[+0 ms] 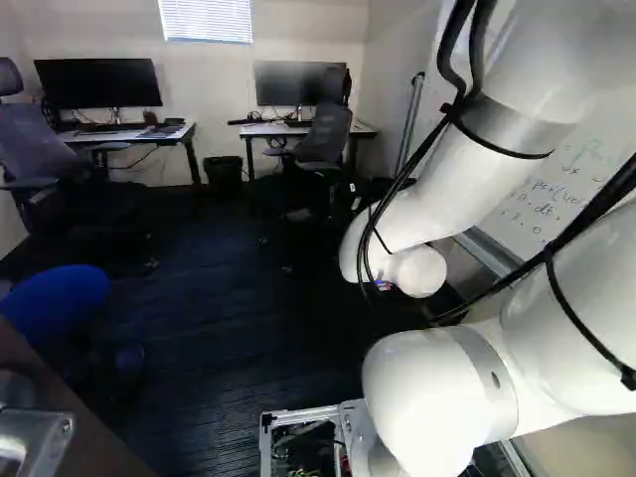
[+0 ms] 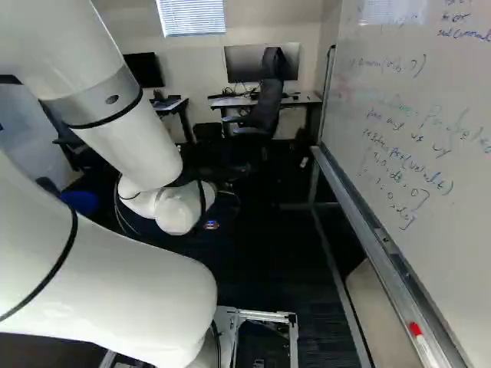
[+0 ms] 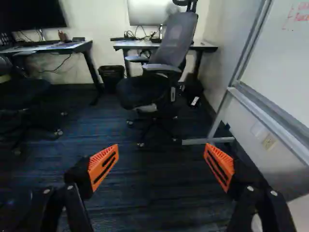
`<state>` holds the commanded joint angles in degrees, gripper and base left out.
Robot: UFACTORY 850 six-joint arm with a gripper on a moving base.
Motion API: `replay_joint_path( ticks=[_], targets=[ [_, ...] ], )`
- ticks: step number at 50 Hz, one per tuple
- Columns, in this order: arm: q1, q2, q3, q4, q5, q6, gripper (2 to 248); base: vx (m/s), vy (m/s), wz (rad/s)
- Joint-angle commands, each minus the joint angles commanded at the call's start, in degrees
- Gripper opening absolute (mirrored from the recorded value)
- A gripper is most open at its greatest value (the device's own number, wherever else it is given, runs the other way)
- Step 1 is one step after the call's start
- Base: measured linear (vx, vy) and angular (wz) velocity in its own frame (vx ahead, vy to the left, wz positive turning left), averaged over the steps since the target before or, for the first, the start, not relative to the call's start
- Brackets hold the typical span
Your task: Open the door and move inside
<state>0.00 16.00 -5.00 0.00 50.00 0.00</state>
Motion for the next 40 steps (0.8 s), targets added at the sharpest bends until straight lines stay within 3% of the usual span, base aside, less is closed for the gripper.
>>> replay_joint_path(
  ticks=[10, 40],
  targets=[
    [0.0, 0.0, 0.0, 0.0, 0.0, 0.0, 247, 0.126, 0.012, 0.051],
    [0.0, 0.0, 0.0, 0.0, 0.0, 0.0, 247, -0.003, -0.001, 0.0]
  ],
)
